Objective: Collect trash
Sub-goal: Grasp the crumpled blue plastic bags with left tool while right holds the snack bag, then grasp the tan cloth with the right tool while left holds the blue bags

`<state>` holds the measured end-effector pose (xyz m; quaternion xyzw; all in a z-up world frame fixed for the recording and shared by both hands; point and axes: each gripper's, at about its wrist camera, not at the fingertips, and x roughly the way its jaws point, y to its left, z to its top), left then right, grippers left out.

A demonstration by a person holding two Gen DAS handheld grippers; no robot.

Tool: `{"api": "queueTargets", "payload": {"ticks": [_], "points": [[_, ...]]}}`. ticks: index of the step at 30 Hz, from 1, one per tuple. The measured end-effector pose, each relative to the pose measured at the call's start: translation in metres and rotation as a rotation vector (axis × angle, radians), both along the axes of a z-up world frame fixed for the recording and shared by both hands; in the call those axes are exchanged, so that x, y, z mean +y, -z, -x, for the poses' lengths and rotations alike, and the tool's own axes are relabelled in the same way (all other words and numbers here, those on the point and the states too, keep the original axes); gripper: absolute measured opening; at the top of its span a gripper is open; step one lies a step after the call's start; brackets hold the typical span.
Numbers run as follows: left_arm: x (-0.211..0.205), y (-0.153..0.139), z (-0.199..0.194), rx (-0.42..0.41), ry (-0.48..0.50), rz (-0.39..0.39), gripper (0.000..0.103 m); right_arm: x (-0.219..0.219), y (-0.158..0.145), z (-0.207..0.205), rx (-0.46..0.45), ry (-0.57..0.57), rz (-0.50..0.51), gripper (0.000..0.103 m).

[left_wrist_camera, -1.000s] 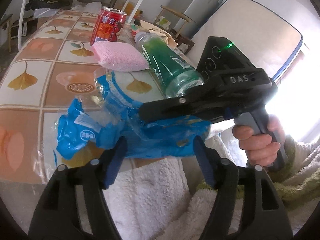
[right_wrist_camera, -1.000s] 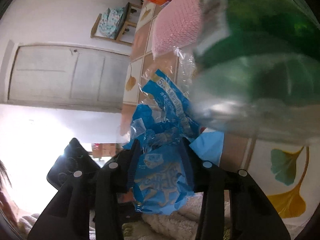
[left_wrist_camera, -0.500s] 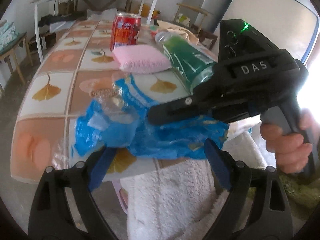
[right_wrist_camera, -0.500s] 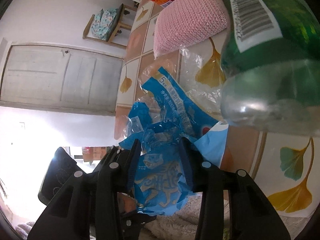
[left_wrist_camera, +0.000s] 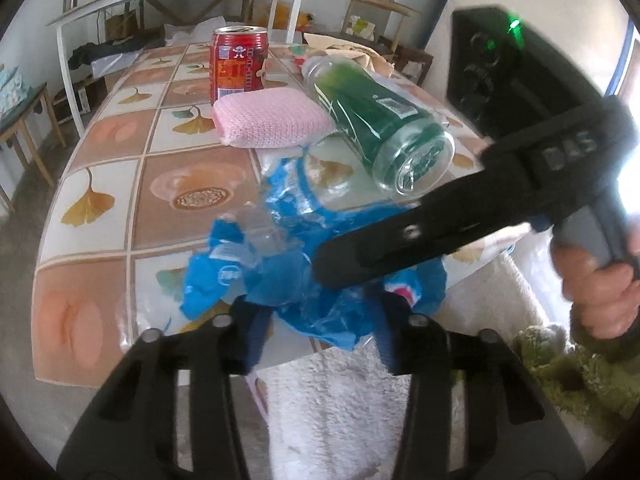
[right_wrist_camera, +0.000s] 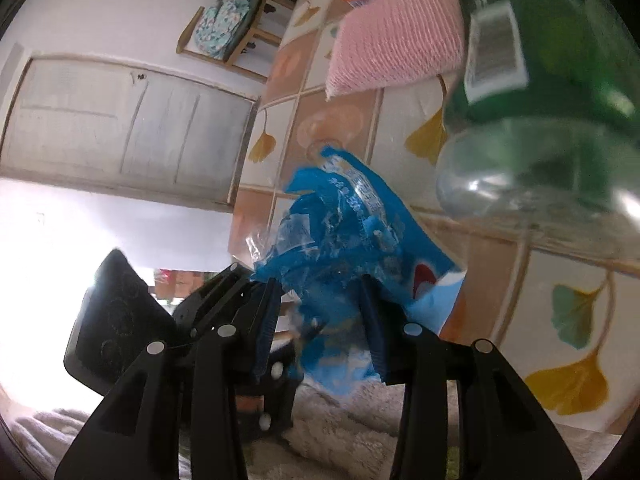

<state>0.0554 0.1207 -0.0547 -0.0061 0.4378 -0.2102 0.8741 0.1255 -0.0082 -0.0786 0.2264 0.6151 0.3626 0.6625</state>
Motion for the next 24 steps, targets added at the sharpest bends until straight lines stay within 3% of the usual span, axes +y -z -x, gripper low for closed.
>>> {"api": "queueTargets", "payload": {"ticks": [8,10,14,17,20,24], "points": [[0.005,0.001,-0.004,0.006,-0.026,0.0,0.018,-0.025,-0.067,0.012,-0.224,-0.044,-0.013,0.047],[0.006,0.001,-0.005,0.011,-0.03,0.008,0.016,-0.044,-0.09,0.004,-0.309,-0.008,-0.001,0.055],[0.01,0.002,-0.008,0.018,-0.039,0.027,0.015,-0.089,-0.121,-0.045,-0.447,0.16,0.14,0.072],[0.012,0.002,-0.011,0.022,-0.05,0.037,0.014,-0.112,-0.119,-0.091,-0.451,0.255,0.25,0.077],[0.013,0.002,-0.013,0.026,-0.06,0.041,0.014,-0.121,-0.103,-0.15,-0.379,0.345,0.363,0.077],[0.018,0.004,-0.017,0.044,-0.079,0.07,0.014,-0.115,-0.078,-0.22,-0.324,0.367,0.443,0.08]]}}
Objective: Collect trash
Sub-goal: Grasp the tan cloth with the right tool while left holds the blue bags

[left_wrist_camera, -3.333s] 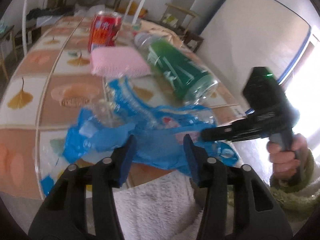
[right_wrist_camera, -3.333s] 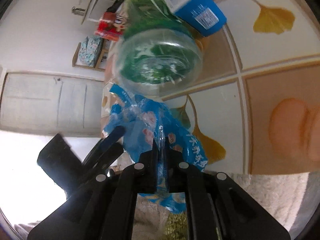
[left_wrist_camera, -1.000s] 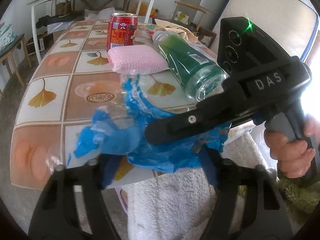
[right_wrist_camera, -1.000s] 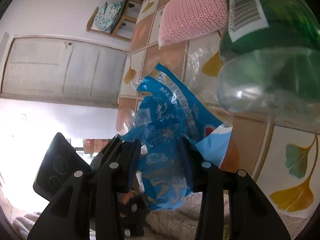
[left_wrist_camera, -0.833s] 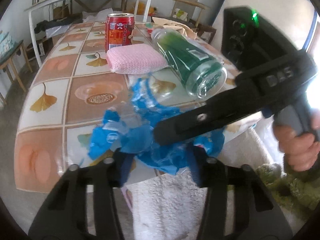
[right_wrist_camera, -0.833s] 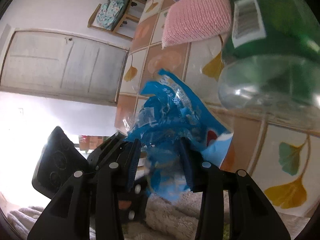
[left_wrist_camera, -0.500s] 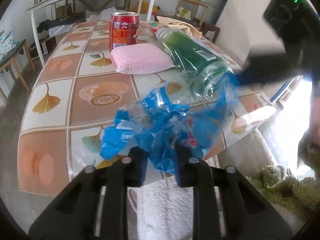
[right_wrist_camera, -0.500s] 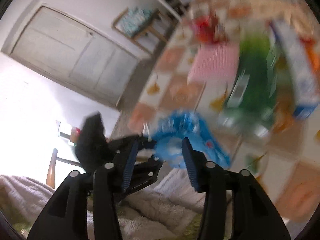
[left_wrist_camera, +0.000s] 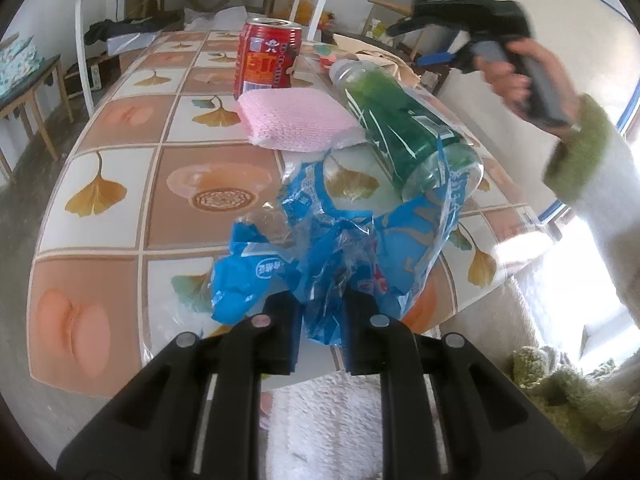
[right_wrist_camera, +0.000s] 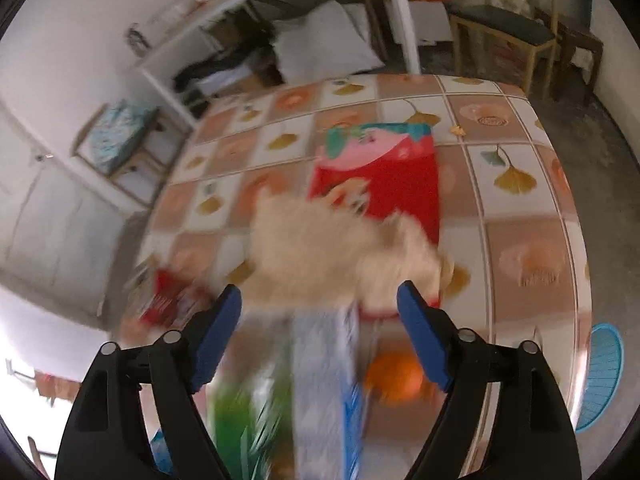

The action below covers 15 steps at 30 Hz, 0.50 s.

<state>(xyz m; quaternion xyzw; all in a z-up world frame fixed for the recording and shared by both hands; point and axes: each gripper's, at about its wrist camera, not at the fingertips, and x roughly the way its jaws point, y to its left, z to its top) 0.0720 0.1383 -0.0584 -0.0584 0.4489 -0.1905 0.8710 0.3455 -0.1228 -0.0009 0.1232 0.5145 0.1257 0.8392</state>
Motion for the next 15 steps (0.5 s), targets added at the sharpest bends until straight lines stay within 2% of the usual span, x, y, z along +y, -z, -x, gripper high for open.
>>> {"api": "queueTargets", "payload": {"ticks": [4,6,11,13,15], "points": [[0.002,0.001,-0.001,0.007,-0.002,0.012,0.014,0.008,0.026,-0.033,0.088,0.007,0.032,0.08],[0.002,0.001,-0.001,0.009,-0.002,0.012,0.014,0.008,0.034,-0.036,0.113,0.006,0.036,0.079],[0.003,0.0,-0.002,0.01,-0.008,0.013,0.014,0.009,0.039,-0.036,0.123,0.009,0.013,0.05],[0.003,0.0,-0.002,0.008,-0.01,0.012,0.014,0.007,0.035,-0.033,0.112,0.019,-0.002,0.032],[0.003,0.001,-0.002,0.005,-0.013,0.008,0.014,0.005,0.028,-0.03,0.089,0.028,0.003,0.022]]}}
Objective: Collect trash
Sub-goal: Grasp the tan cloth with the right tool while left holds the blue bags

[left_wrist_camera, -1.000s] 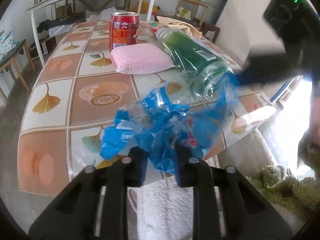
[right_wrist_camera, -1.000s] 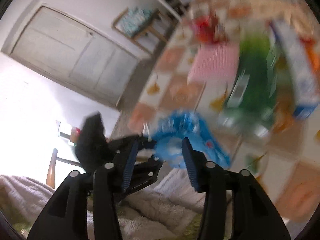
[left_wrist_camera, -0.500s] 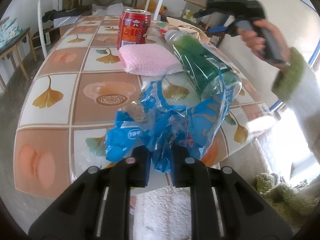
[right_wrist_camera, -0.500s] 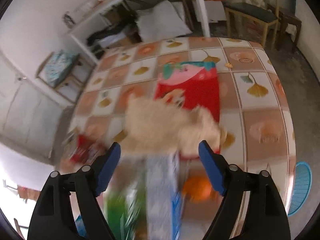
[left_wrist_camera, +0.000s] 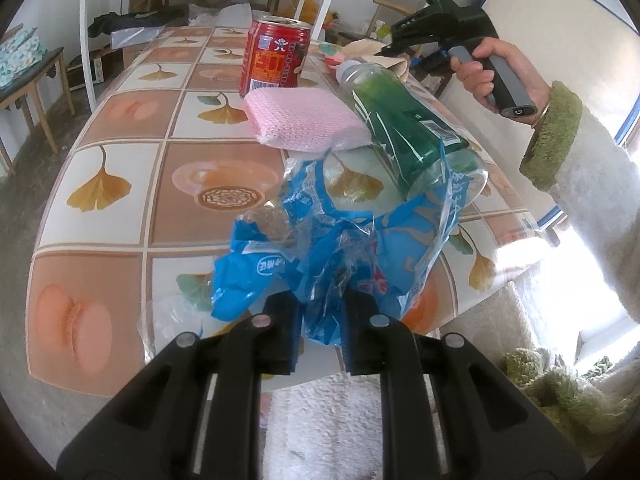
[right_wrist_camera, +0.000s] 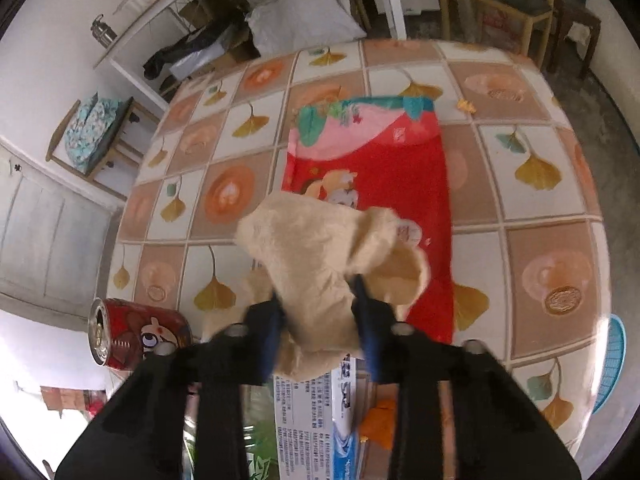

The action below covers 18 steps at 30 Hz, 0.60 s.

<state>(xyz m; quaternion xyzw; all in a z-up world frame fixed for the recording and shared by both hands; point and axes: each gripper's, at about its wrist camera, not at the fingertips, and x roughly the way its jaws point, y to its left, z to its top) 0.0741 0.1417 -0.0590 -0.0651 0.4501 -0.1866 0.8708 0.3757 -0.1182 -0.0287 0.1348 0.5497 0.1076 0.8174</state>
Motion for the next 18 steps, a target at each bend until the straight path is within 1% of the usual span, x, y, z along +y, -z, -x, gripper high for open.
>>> {"api": "queueTargets", "payload": {"ticks": [1,4,11,15,18], "points": [[0.001,0.0,0.0,-0.001,-0.004,-0.001,0.014,-0.001,-0.003,0.001,-0.01,0.005,-0.001,0.017],[0.003,0.0,0.0,-0.008,-0.021,-0.001,0.014,-0.007,-0.014,0.007,-0.051,0.021,-0.01,0.012],[0.013,-0.008,0.008,-0.033,-0.07,0.008,0.012,-0.025,-0.055,0.038,-0.172,0.042,-0.032,0.01],[0.018,-0.023,0.019,-0.082,-0.096,0.008,0.011,-0.037,-0.08,0.072,-0.239,0.033,-0.048,0.01],[0.018,-0.044,0.03,-0.149,-0.097,0.019,0.011,-0.051,-0.096,0.103,-0.283,0.03,-0.079,0.009]]}}
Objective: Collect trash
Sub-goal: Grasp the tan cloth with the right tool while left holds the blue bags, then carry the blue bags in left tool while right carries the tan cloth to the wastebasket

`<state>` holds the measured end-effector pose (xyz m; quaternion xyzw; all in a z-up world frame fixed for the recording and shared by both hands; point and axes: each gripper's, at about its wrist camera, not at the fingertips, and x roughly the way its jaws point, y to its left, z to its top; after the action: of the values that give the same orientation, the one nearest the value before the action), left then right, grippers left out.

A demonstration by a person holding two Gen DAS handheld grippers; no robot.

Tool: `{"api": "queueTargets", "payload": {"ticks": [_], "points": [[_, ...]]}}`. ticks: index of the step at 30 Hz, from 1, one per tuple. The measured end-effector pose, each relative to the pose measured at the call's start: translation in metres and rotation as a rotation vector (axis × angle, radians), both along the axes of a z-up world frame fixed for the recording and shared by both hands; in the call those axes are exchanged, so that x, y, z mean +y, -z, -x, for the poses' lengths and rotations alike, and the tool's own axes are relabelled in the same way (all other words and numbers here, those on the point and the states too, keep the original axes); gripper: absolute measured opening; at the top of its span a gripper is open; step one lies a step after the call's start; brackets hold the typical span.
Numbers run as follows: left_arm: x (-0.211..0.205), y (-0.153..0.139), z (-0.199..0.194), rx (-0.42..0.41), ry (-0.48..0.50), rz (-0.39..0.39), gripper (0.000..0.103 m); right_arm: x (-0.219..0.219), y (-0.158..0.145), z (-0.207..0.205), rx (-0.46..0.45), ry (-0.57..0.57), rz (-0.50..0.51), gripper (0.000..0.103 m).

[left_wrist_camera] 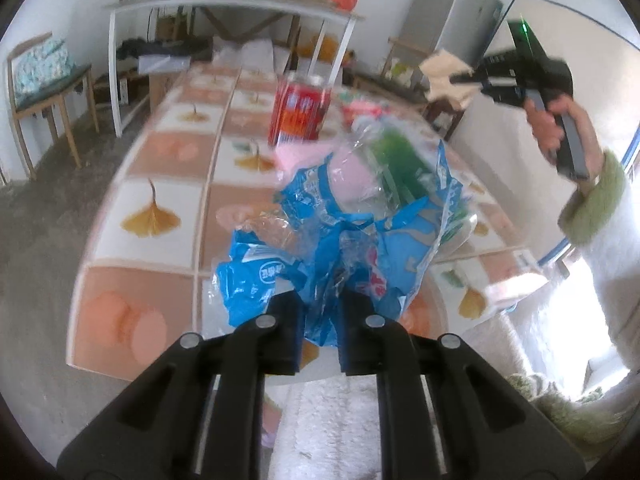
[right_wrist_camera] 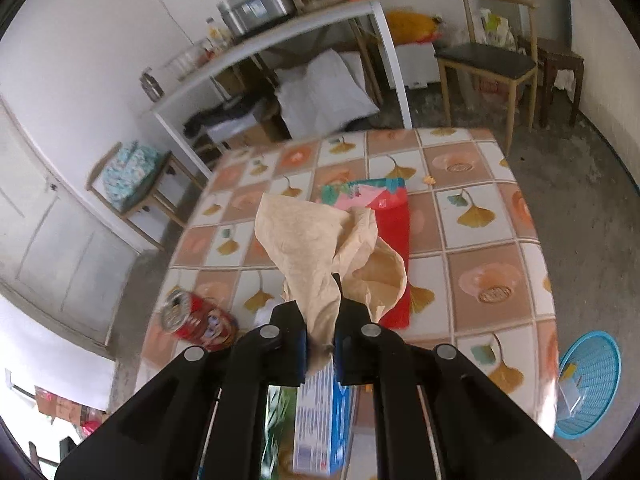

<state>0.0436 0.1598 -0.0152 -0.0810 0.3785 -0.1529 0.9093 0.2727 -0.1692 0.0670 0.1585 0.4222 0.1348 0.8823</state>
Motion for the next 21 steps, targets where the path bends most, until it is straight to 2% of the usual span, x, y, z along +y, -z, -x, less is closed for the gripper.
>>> {"api": "queueTargets", "payload": {"ticks": [4,8,13,16,18,21], "points": [[-0.011,-0.031,0.009,-0.077,0.049,0.023,0.011,-0.028,-0.018,0.05,-0.066,0.009,-0.047,0.009],[-0.044,-0.066,0.006,-0.155,0.157,0.036,0.011,-0.068,-0.031,0.1,-0.122,0.066,-0.08,0.009],[-0.135,-0.107,-0.018,-0.201,0.398,0.037,0.011,-0.154,-0.034,0.176,-0.185,0.24,-0.12,0.009],[-0.204,-0.118,-0.038,-0.167,0.519,-0.023,0.011,-0.208,-0.021,0.222,-0.188,0.37,-0.126,0.009],[-0.265,-0.118,-0.055,-0.107,0.611,-0.093,0.011,-0.244,-0.003,0.248,-0.164,0.457,-0.142,0.009],[-0.357,-0.099,-0.082,0.012,0.753,-0.157,0.011,-0.289,0.033,0.277,-0.104,0.57,-0.172,0.009]]}}
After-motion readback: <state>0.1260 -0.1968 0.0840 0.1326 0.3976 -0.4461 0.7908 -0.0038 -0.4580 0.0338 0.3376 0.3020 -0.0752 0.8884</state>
